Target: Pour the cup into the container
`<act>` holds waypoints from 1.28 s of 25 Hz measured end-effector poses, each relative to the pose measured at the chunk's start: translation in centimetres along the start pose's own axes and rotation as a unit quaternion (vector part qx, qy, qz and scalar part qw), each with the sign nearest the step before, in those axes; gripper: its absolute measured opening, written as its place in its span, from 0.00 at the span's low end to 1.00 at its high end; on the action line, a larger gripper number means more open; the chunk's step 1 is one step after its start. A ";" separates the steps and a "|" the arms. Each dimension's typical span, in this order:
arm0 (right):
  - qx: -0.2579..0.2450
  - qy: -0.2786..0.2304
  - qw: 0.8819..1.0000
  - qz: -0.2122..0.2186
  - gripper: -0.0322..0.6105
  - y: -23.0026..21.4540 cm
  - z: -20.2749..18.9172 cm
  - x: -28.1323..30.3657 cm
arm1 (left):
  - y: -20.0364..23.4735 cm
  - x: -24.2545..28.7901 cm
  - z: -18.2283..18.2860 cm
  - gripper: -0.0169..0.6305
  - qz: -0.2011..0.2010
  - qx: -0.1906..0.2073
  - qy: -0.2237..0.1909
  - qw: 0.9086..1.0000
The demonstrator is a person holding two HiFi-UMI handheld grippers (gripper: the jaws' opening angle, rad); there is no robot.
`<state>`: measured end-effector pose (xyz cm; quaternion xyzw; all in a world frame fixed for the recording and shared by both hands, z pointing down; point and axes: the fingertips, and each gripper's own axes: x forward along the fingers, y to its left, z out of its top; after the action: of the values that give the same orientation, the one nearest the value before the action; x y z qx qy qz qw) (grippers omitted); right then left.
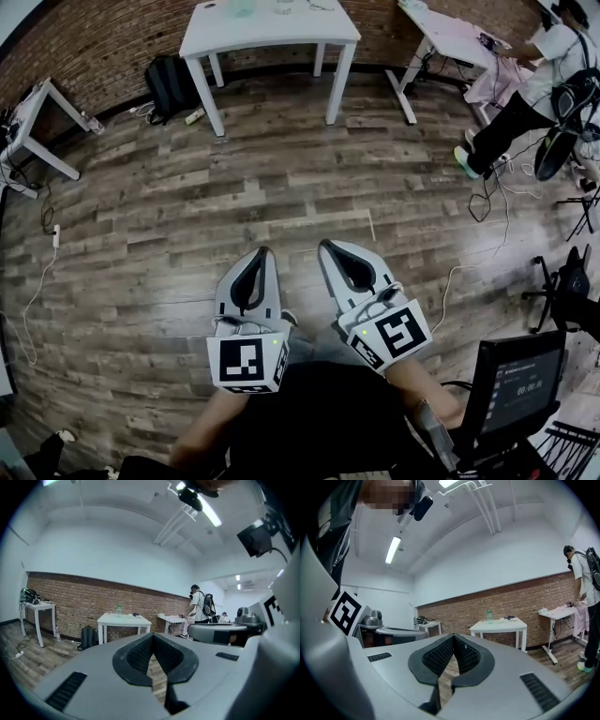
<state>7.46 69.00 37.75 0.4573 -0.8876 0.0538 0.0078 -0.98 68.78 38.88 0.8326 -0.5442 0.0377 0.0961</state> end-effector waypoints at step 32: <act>0.034 0.000 0.999 0.019 0.05 -16.7 1.2 15.6 | 5.5 21.3 5.0 0.02 0.025 0.033 0.013 0.999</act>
<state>12.03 46.64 38.99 0.4402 -0.8939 0.0843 -0.0092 2.42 46.52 38.24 0.8207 -0.5622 0.0690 0.0743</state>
